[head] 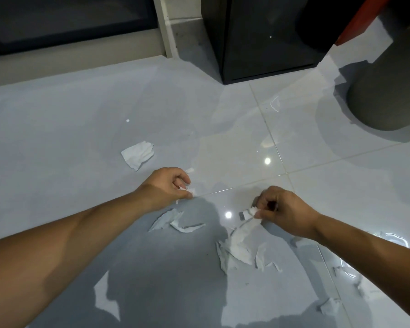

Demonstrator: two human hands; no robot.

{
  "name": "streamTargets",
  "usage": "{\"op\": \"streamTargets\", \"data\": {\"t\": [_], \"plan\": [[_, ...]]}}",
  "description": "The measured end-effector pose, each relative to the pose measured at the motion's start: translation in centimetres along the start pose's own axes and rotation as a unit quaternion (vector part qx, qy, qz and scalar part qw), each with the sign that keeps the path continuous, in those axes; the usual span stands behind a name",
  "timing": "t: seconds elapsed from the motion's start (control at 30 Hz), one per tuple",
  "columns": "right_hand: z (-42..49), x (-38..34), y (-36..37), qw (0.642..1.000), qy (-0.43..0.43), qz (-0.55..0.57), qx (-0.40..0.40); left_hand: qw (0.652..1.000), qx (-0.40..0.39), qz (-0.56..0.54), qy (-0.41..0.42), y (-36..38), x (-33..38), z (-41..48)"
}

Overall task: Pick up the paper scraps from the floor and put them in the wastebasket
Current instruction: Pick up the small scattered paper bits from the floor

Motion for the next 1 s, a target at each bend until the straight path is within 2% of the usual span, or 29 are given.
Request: {"op": "streamTargets", "data": {"t": [0.07, 0.13, 0.2, 0.37, 0.53, 0.7, 0.87, 1.0], "plan": [[0.0, -1.7, 0.6, 0.998, -0.028, 0.033, -0.037, 0.999, -0.032, -0.009, -0.011, -0.8, -0.6, -0.9], [-0.7, -2.9, 1.7, 0.991, -0.063, -0.020, -0.115, 0.998, -0.056, 0.000, -0.016, -1.0, -1.2, -2.4], [-1.4, -3.1, 3.1, 0.979, -0.104, -0.083, -0.155, 0.997, -0.066, 0.033, -0.013, -0.4, -1.7, -3.9], [-2.9, -1.9, 6.8, 0.953, -0.180, -0.176, -0.168, 0.991, -0.069, 0.114, 0.002, 2.0, -2.9, -5.5], [-3.2, -2.5, 10.0, 0.948, -0.239, -0.164, -0.130, 0.994, -0.005, 0.110, -0.014, 3.9, -4.0, -6.1], [-2.0, -3.3, 10.2, 0.968, -0.177, -0.112, -0.138, 0.981, 0.039, 0.188, 0.012, 3.3, -4.1, -5.2], [1.0, -6.4, 5.4, 0.995, -0.084, -0.029, -0.034, 0.985, 0.111, 0.133, 0.016, 1.1, -4.4, -4.2], [6.1, -10.8, 3.4, 0.996, -0.087, -0.025, 0.006, 0.982, 0.158, 0.104, -0.005, -2.9, -4.5, -1.7]]}}
Point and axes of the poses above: each hand's wrist, its own z-axis towards the middle knuckle, its own y-axis out of the palm, x = y × z, the point moved 2 cm from there along z, towards the middle knuckle, and after that the axes turned 7 degrees about z, right-handed, at the moved point
